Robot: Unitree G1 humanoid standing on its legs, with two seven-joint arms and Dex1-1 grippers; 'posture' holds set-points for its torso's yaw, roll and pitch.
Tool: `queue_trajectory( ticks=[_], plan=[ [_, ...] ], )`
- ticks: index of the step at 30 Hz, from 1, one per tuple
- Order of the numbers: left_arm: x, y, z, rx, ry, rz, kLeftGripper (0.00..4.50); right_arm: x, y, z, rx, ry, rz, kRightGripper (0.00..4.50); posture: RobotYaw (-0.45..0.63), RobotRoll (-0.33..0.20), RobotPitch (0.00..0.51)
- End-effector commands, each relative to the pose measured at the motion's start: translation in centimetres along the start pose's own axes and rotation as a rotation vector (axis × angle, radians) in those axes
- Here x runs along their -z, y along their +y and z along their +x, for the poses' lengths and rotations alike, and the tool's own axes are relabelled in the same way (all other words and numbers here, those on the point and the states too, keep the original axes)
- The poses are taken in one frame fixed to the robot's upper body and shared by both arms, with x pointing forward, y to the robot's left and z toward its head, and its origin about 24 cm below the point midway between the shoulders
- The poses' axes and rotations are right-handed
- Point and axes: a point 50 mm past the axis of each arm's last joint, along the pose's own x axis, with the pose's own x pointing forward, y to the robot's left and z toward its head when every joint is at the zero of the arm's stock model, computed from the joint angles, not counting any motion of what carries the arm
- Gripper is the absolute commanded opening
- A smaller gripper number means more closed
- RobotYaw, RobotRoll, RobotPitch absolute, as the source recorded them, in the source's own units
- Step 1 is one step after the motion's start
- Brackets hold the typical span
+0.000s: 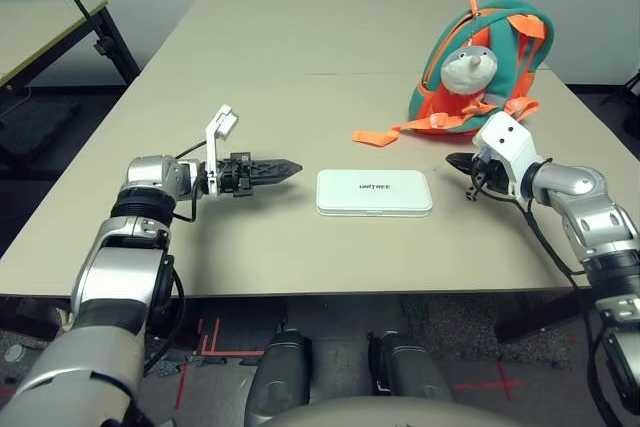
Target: Put the pencil case into the backpack and zip it.
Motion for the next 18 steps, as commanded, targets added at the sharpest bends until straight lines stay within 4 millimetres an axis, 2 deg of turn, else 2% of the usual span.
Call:
queue_trajectory(
  ticks=[1, 10, 18],
  plan=[
    [0.8, 0.5, 0.5, -0.032, 0.093, -0.037, 4.5, 0.0, 0.4, 0.4, -0.036, 0.012, -0.024, 0.05, 0.11, 0.0, 0.048],
    [1.3, 0.9, 1.5, -0.063, 0.115, -0.091, 4.5, 0.3, 0.5, 0.3, -0.049, 0.033, -0.049, 0.05, 0.1, 0.0, 0.054],
    [2.8, 1.9, 2.3, -0.11, 0.135, -0.126, 4.5, 1.3, 0.7, -0.1, -0.049, 0.088, -0.082, 0.05, 0.09, 0.0, 0.057]
  ],
)
